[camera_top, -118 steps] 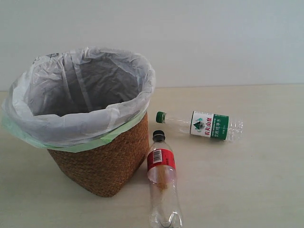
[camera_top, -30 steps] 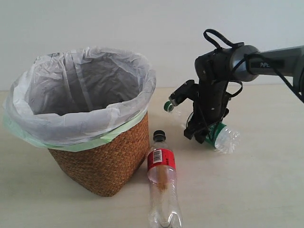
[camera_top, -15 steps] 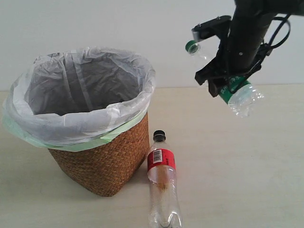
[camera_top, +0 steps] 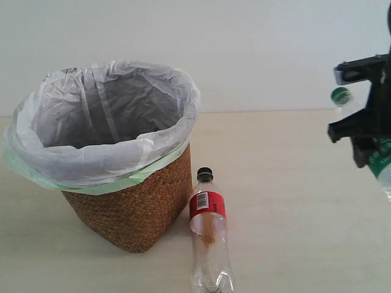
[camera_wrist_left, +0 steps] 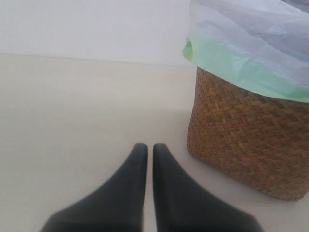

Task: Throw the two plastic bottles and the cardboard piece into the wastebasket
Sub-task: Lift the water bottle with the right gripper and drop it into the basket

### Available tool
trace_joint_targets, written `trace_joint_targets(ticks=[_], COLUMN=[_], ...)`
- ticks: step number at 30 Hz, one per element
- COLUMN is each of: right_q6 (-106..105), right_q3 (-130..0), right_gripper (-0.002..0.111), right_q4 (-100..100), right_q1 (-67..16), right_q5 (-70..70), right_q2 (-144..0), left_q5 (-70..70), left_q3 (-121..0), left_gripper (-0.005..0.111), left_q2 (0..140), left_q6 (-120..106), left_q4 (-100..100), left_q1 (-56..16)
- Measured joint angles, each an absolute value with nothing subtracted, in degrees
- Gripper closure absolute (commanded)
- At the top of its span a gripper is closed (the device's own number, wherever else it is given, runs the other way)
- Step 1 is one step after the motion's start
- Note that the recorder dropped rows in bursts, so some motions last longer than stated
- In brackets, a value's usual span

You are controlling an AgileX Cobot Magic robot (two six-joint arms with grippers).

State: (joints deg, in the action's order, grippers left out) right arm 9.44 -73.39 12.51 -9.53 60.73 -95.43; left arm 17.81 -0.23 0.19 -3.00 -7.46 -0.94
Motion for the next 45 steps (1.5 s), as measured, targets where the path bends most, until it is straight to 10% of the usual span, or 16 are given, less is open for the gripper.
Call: trace_joint_targets(ticks=[11, 24, 27, 31, 45], right_q6=[12.5, 5.5, 0.4, -2.7, 14.8], right_q3=[-71.5, -72.8, -82.7, -100.7, -117.4], right_gripper=[0.107, 0.105, 0.083, 0.026, 0.042], right_q4=[19.3, 3.3, -8.3, -21.7, 7.5], right_q1=[5.7, -4.1, -13.7, -27.8, -31.2], right_q5=[62.5, 53.5, 53.6, 53.6, 69.6], right_q2=[-88.1, -95.1, -95.3, -95.3, -96.9], left_q5=[17.8, 17.8, 17.8, 17.8, 17.8], left_q3=[-0.2, -0.2, -0.2, -0.2, -0.2], left_gripper=[0.103, 0.103, 0.103, 0.103, 0.103], left_q2=[0.2, 0.2, 0.2, 0.2, 0.2], left_q6=[-3.0, -3.0, -3.0, -3.0, -3.0], left_q4=[-7.5, -7.5, -7.5, -7.5, -7.5], left_q1=[-0.9, -0.9, -0.9, -0.9, -0.9])
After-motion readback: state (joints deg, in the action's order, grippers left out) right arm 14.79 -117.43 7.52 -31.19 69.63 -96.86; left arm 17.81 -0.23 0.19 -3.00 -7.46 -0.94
